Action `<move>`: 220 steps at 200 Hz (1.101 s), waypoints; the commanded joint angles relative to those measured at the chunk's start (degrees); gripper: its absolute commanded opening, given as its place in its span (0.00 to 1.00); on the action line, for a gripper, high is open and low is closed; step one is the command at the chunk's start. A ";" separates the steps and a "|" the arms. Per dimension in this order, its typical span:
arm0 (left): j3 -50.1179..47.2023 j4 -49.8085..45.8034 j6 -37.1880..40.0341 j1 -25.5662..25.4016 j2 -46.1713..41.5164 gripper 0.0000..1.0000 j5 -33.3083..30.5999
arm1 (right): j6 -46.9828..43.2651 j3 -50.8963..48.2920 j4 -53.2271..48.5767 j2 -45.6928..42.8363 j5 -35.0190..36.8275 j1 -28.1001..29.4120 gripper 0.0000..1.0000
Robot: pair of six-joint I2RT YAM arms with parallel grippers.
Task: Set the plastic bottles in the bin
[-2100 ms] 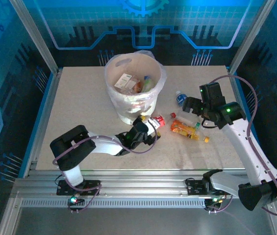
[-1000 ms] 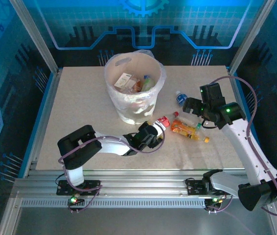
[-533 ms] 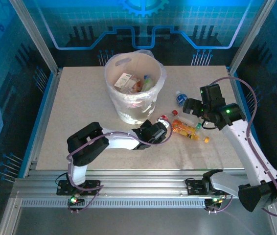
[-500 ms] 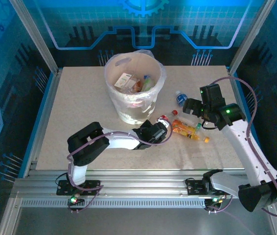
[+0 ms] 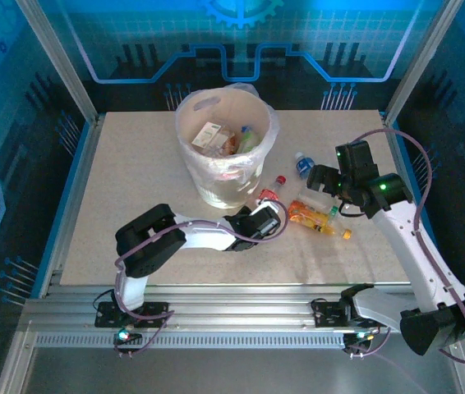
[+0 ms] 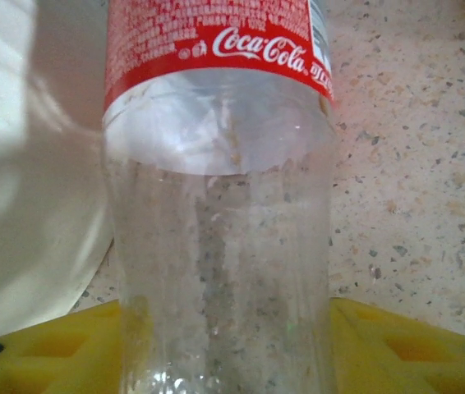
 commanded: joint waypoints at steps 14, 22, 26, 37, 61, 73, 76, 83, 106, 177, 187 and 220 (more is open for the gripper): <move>-2.92 -0.81 -1.40 -0.64 -5.38 0.47 0.76 | 0.52 -0.34 0.81 -0.49 -0.68 -0.88 1.00; -3.35 -0.72 -1.45 -0.85 -6.66 0.45 0.92 | 0.59 -0.34 0.84 -0.49 -0.75 -0.91 1.00; -3.51 -0.72 -1.35 -1.05 -7.38 0.44 0.93 | 0.59 -0.42 0.80 -0.53 -0.76 -0.84 1.00; -4.04 -0.73 -1.02 -1.70 -9.19 0.42 1.41 | 0.56 -0.43 0.82 -0.65 -0.76 -0.85 1.00; -5.27 -0.26 1.75 -4.07 -13.91 0.38 3.30 | 0.50 -0.42 0.82 -1.05 -0.41 -0.95 1.00; -5.82 0.16 4.09 -5.71 -16.63 0.37 4.26 | 0.50 -0.34 0.69 -1.31 -0.25 -0.94 1.00; -5.92 0.21 4.60 -6.11 -17.33 0.36 4.53 | 0.58 -0.34 0.68 -1.40 -0.11 -0.97 1.00; -5.94 0.26 5.56 -6.90 -18.86 0.36 5.49 | 0.61 -0.43 0.67 -1.59 0.00 -1.01 1.00; -6.53 1.33 6.05 -7.85 -25.63 0.35 11.24 | 0.81 -0.60 0.60 -2.11 0.61 -0.93 1.00; -1.54 -0.24 7.82 -7.50 -40.95 0.30 16.53 | 1.86 -0.43 0.21 -5.19 1.59 -1.00 1.00; -0.07 -1.84 8.74 -7.15 -41.46 0.29 15.94 | 2.16 0.19 0.02 -5.94 0.78 -1.02 1.00; 1.23 -3.45 11.35 -5.78 -42.95 0.21 15.72 | 1.78 2.98 2.10 -9.13 -6.38 -1.00 1.00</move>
